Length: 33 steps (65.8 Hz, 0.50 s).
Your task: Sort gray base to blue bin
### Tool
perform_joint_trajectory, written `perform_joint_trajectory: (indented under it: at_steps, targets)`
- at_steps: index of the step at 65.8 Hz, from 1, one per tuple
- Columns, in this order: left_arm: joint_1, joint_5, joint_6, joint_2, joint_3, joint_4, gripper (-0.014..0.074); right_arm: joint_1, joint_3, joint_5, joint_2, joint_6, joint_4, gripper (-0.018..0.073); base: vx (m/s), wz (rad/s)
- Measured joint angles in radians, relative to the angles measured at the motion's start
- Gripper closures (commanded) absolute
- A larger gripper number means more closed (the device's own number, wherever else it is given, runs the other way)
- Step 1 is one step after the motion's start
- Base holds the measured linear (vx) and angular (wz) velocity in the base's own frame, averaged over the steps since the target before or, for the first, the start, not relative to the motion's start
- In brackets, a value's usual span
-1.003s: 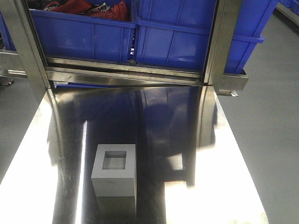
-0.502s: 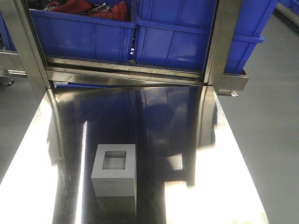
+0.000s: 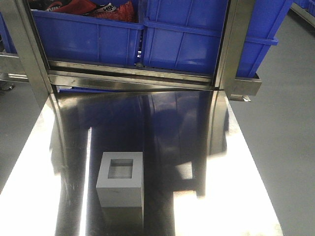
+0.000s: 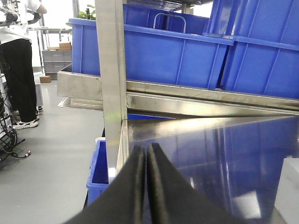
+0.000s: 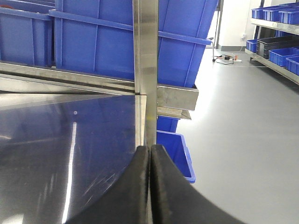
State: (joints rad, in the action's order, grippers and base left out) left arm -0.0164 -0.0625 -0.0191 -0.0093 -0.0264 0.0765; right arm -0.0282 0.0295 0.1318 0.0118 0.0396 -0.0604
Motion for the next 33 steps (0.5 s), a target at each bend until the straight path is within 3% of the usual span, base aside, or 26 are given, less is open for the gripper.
perform_joint_trajectory:
  at_steps: [33]
  targets:
    - [0.0, 0.006, -0.001, 0.0, 0.008, 0.0, 0.0602, 0.0, 0.0, 0.0, 0.0, 0.0, 0.0, 0.0568, 0.0, 0.0]
